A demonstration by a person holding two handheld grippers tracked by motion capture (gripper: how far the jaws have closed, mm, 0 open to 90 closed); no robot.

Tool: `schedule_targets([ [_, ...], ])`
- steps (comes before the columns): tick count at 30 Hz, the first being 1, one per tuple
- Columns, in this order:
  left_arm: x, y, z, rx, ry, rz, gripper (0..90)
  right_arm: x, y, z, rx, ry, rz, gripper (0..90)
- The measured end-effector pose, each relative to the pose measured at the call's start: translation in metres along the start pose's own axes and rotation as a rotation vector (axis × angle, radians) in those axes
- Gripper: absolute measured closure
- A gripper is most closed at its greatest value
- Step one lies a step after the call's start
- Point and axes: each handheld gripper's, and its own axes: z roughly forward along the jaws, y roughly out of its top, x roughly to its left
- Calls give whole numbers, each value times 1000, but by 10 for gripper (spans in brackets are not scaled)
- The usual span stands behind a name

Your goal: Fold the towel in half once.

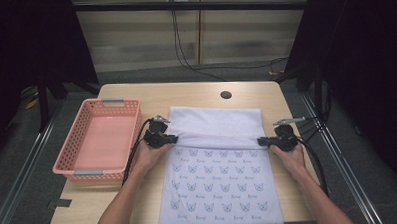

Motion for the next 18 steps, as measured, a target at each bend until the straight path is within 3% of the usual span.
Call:
schedule_targets([
  [4,7,4,4,-11,4,1,861,-6,7,7,-14,-2,4,862],
  [8,15,10,9,-22,8,-28,860,-10,17,16,-14,-30,-11,862],
  [9,18,12,10,-20,9,-40,861,-10,19,17,-13,-32,6,862],
  [15,26,20,13,-2,27,-26,860,-17,32,30,-29,-45,29,862],
  [18,28,23,16,-7,62,-27,860,-17,39,36,-27,-64,27,862],
])
